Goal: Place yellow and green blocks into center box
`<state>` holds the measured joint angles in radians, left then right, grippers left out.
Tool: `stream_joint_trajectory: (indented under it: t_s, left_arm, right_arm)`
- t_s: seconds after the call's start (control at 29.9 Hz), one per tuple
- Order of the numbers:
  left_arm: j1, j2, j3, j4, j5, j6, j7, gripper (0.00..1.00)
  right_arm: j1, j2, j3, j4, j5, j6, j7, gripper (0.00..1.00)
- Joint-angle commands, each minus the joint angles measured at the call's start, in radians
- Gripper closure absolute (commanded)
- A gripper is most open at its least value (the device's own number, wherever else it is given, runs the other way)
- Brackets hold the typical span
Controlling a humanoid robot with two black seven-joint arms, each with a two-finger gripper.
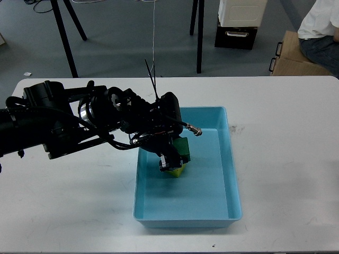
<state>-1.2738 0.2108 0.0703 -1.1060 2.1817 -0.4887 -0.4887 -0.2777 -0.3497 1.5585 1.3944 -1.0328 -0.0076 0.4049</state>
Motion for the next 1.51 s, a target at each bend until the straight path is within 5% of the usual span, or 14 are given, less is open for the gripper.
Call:
stream_joint_trajectory:
  t_s: [0.0, 0.1, 0.27, 0.4, 0.57, 0.8, 1.17, 1.47]
  left_arm:
    - [-0.002, 0.004, 0.008, 0.002, 0.000, 0.000, 0.000, 0.20]
    - [-0.007, 0.007, 0.008, 0.002, 0.000, 0.000, 0.000, 0.53]
    - [-0.010, 0.007, 0.008, 0.002, 0.000, 0.000, 0.000, 0.68]
    - [-0.009, 0.007, 0.008, 0.002, 0.000, 0.000, 0.000, 0.63]
    - [-0.007, 0.007, -0.003, 0.002, 0.000, 0.000, 0.000, 0.11]
    - [-0.006, 0.009, -0.006, 0.002, -0.010, 0.000, 0.000, 0.01]
    - [-0.015, 0.024, -0.089, -0.012, -0.088, 0.000, 0.000, 0.01]
    - [-0.018, 0.160, -0.245, -0.115, -0.382, 0.000, 0.000, 0.00]
  right_arm:
    - [0.000, 0.002, 0.000, 0.000, 0.000, 0.000, -0.001, 0.01]
    - [0.000, 0.002, -0.001, 0.000, 0.000, 0.000, 0.000, 0.01]
    - [0.000, 0.002, -0.001, 0.000, 0.000, 0.000, 0.000, 0.01]
    - [0.000, 0.002, 0.000, 0.000, 0.000, 0.000, 0.000, 0.01]
    - [0.000, 0.002, 0.000, 0.000, 0.000, 0.000, 0.000, 0.01]
    - [0.000, 0.002, -0.001, -0.002, 0.000, 0.000, -0.001, 0.01]
    - [-0.001, 0.000, -0.015, 0.012, -0.001, 0.005, 0.000, 0.01]
    - [-0.001, 0.005, -0.023, 0.098, 0.000, 0.006, 0.002, 0.01]
